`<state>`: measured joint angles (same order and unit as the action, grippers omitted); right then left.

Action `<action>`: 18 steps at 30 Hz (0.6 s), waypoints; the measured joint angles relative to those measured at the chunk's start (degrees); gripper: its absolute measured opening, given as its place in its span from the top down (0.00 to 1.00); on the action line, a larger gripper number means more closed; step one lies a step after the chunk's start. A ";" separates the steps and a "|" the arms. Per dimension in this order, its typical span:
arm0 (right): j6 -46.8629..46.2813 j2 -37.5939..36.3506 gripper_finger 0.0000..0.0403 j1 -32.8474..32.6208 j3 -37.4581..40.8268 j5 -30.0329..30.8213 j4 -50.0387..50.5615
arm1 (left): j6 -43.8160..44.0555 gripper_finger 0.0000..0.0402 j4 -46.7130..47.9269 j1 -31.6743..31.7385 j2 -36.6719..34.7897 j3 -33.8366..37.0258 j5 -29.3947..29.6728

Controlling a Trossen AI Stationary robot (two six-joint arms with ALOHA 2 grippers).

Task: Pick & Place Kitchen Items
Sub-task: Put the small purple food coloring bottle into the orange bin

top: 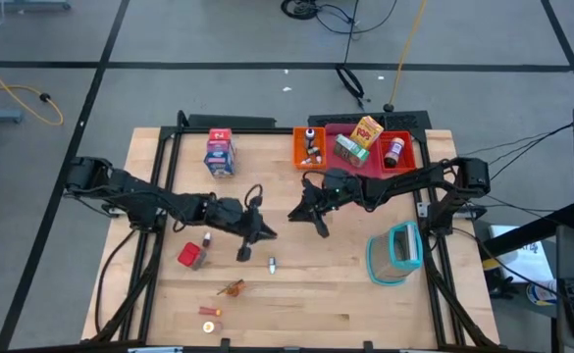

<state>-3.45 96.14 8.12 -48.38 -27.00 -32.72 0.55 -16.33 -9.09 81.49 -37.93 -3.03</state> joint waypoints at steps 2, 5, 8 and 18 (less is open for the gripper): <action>-0.21 0.00 0.85 0.19 0.00 0.15 0.01 | 0.12 0.86 1.96 -1.95 0.00 0.02 0.00; -0.35 0.00 0.84 0.93 0.00 0.17 -0.99 | 0.12 0.80 3.87 -4.94 0.12 0.02 0.89; -0.96 0.00 0.83 1.56 0.00 0.25 -2.33 | 0.15 0.74 4.67 -7.64 0.63 0.02 4.30; -2.06 0.00 0.83 1.79 0.00 0.19 -2.56 | 2.52 0.53 3.87 -10.85 3.96 -0.09 12.28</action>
<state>-5.51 96.14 9.91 -48.38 -26.81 -35.28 3.07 -12.47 -19.94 85.46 -38.02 9.25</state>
